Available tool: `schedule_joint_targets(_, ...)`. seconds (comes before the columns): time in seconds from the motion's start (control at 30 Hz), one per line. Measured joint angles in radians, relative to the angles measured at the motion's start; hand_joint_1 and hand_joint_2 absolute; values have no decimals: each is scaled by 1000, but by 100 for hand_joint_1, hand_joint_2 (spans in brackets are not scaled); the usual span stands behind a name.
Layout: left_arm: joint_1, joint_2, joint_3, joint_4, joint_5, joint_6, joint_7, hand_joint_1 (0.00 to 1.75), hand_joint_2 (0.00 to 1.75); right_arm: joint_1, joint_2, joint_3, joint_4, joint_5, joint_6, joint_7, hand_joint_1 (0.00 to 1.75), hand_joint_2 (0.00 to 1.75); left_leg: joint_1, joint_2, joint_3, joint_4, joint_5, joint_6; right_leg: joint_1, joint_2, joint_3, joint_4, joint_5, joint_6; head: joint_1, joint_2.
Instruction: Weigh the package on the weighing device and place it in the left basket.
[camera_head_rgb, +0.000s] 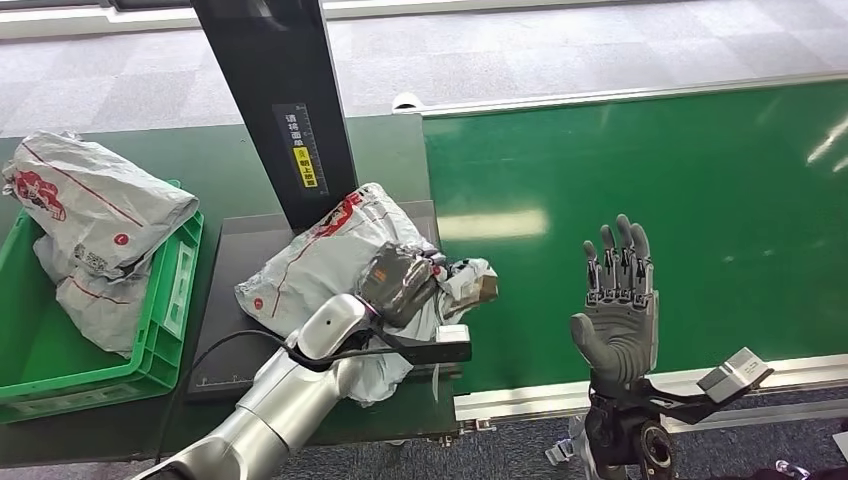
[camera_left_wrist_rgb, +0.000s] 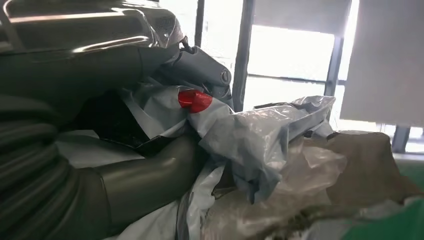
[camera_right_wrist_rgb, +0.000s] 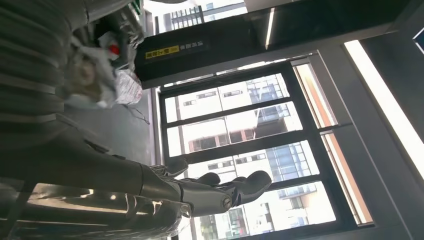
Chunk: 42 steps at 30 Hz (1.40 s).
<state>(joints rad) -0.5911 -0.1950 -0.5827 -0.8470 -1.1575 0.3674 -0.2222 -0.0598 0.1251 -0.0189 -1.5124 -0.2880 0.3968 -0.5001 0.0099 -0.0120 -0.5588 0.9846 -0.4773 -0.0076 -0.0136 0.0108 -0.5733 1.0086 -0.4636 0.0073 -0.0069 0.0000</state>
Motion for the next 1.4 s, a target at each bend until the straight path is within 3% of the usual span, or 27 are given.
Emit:
schedule_joint_targets(0.17, 64, 70, 42, -380, 112, 22, -18, 175, 175, 28, -3, -17, -25, -3, -28, -7, 0, 175, 0, 0, -2, 0, 0, 0, 0, 0, -2, 0, 0, 0, 0, 0)
schedule_joint_targets(0.37, 155, 150, 140, -731, 269, 153, -35, 175, 175, 79, -4, -33, -65, -8, -51, -21, 0, 175, 0, 1, -4, 0, 0, 0, 0, 1, -4, 0, -1, 0, 0, 0)
schedule_joint_targets(0.6, 196, 184, 254, -850, 318, 159, -76, 175, 175, 98, -4, -38, -92, -8, -61, -25, 0, 175, 0, 1, -4, 0, 0, 0, 0, 1, -3, 0, 0, 0, 0, 0)
schedule_joint_targets(0.73, 199, 194, 302, -857, 375, 189, -42, 175, 175, 103, -3, -39, -101, -9, -69, -25, 0, 175, 0, 1, -4, 0, 0, 0, 0, 1, -3, 0, 0, 0, 0, 0)
schedule_joint_targets(0.87, 157, 234, 471, -759, 617, 205, -119, 175, 175, 108, -2, -40, -115, -19, -81, -23, 0, 175, 1, 1, -3, 0, 0, -1, 1, 2, -4, 0, 0, 0, 0, 0)
schedule_joint_targets(0.97, 78, 302, 622, -554, 665, 259, -143, 175, 175, 106, -2, -37, -118, -35, -103, -19, 0, 175, 3, 3, -3, 0, 1, -2, 3, 3, -4, 1, 0, -2, 0, 0)
schedule_joint_targets(1.17, -78, 477, 852, -31, 422, 323, -45, 175, 175, 104, -2, -29, -118, -39, -104, -9, 0, 175, 4, 10, -1, -1, 2, -4, 5, 10, -5, 3, 1, -3, 0, 0)
schedule_joint_targets(1.4, -95, 558, 1055, 224, 204, 326, 83, 175, 175, 104, 3, -28, -125, -36, -101, -4, 0, 175, 4, 11, -1, -1, 1, -5, 4, 10, -5, 3, 1, -4, 1, 0)
